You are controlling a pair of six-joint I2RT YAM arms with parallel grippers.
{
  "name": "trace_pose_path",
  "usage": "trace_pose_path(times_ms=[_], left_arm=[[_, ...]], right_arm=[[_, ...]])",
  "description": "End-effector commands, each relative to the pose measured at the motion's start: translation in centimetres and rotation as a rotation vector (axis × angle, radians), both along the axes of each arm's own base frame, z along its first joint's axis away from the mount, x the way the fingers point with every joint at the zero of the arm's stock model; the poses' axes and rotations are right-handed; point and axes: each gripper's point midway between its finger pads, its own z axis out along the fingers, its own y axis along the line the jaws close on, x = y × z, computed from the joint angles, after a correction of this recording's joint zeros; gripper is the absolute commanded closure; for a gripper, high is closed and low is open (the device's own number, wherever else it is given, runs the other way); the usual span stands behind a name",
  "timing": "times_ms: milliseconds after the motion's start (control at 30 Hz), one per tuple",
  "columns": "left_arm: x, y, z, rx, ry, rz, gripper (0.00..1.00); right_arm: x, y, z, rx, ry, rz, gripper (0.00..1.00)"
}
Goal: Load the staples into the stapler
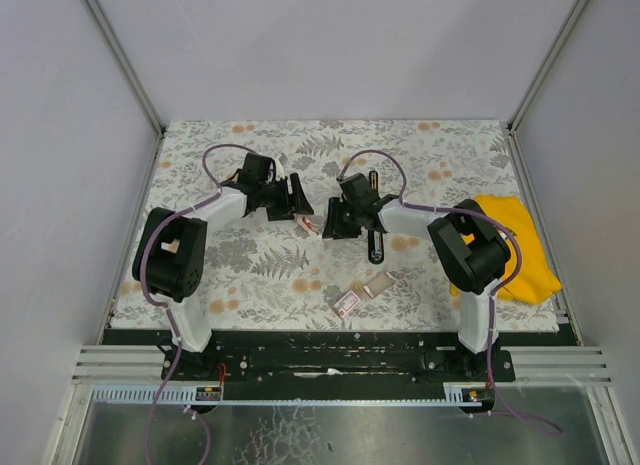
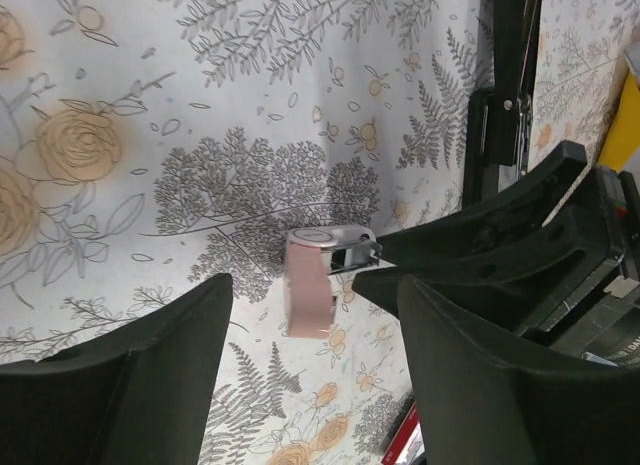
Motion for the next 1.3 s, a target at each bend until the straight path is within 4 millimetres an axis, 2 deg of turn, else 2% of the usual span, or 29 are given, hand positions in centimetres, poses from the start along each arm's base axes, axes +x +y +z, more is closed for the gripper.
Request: trace_pose_path(times_ms=[0,200,500,667,733,800,967,1033,1133,1267], left_arm=[[0.0,-1.4,0.3,-0.002,-0.017,-0.052,0.36],[-1.0,-2.8,0.2,0.002,-0.011,-0.088,0.44],[-2.6,-4.2,0.3,0.061,-0.009,-0.093,0.46],[-3.5,-5.3,0.4,-0.006,0.004,-0.104,0.46],[-3.5,-5.5,0.6,-0.017,-0.003,-0.107,0.46],[-3.1,-5.6,1.7,-0.028,-0.046,-0.111,0.46],[-1.5,-3.9,4.9,-0.003,-0.207,-0.069,0.4],[-0.9,-3.2,5.6,0.011,-0.27,-0.055,0.37],[-0.4,-2.7,5.3,0.036,-0.346,-0.075,0.32],[-0.8,-3.5,3.6,0.049,-0.428,-0.242,0.29]], right_arm=[[0.8,0.8,0.1,0.013,-0.022,0.007,0.58],[0.7,0.3,-0.8,-0.015,-0.015,0.002,0.6],[0.8,0.0,-1.4,-0.035,-0.009,-0.009,0.64],[0.7,-0.1,-1.6,-0.039,-0.007,-0.006,0.64],[0.7,-0.1,-1.2,-0.036,-0.016,0.002,0.64],[0.7,-0.3,-0.3,-0.039,-0.036,0.017,0.61],[0.7,-2.2,2.5,-0.059,-0.097,0.053,0.45],[0.5,-3.4,3.3,-0.064,-0.106,0.056,0.4],[-0.1,-5.6,4.0,-0.06,-0.099,0.039,0.34],[-0.9,-7.6,5.5,-0.03,-0.11,0.018,0.3]])
